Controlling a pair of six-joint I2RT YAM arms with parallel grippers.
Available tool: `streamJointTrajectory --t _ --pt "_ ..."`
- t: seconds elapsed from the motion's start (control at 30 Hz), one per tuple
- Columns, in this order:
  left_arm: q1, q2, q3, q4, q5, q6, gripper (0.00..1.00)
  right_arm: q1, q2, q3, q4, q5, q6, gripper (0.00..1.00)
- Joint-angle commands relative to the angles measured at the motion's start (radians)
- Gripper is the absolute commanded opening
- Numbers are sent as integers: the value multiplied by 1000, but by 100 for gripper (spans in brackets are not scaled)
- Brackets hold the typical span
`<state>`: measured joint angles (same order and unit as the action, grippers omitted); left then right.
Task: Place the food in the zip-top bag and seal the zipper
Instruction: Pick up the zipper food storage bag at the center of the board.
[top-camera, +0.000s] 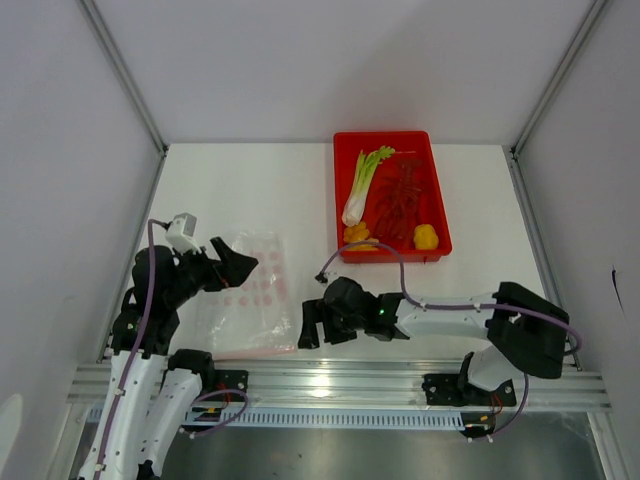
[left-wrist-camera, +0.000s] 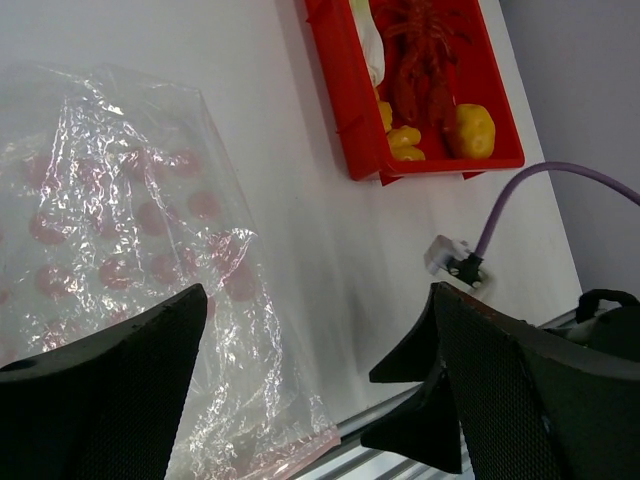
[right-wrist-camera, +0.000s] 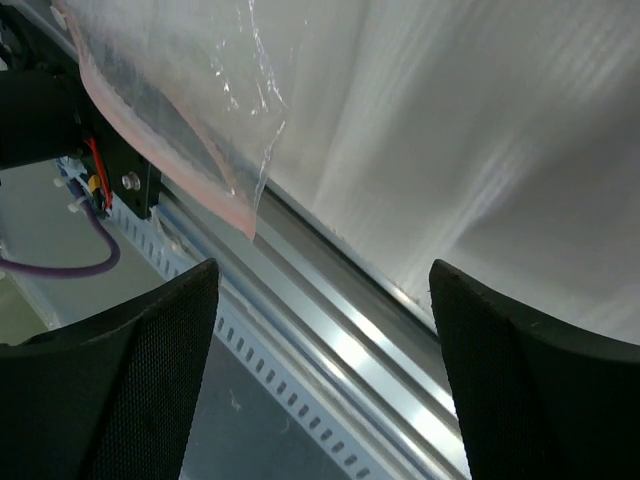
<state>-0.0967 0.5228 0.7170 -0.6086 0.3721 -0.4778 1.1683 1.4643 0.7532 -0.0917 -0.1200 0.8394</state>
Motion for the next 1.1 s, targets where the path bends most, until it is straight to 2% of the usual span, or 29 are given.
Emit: streamJointTrajectory --t 0.0,0.17,0.27,0.37,0.4,0.5,0.57,0.6,0.77,0.93,1.03,1.07 --pt "3 -3 42 10 56 25 96 7 91 21 217 -29 1 86" --pt "3 2 52 10 86 57 93 -18 195 20 384 -134 9 79" --pt "3 8 59 10 93 70 92 -33 249 29 469 -170 18 72" --pt "3 16 79 10 109 84 91 -53 306 44 538 -239 50 54" --pt "3 20 87 10 116 90 90 -59 317 43 587 -277 59 41" --pt "3 29 108 4 125 110 87 -91 326 41 659 -329 104 17" --pt "3 37 122 -5 120 128 86 -124 312 58 656 -346 116 9" --pt "3 39 128 -8 125 137 86 -139 304 69 635 -355 116 2" --pt "2 54 170 -23 120 192 82 -260 261 182 520 -444 101 0" --pt "-29 77 187 -29 120 235 77 -367 252 314 319 -504 64 0" --pt "-118 100 191 -46 -2 261 78 -438 272 394 234 -562 69 0" --pt "-185 106 199 -51 -39 268 78 -455 277 406 227 -596 79 0"
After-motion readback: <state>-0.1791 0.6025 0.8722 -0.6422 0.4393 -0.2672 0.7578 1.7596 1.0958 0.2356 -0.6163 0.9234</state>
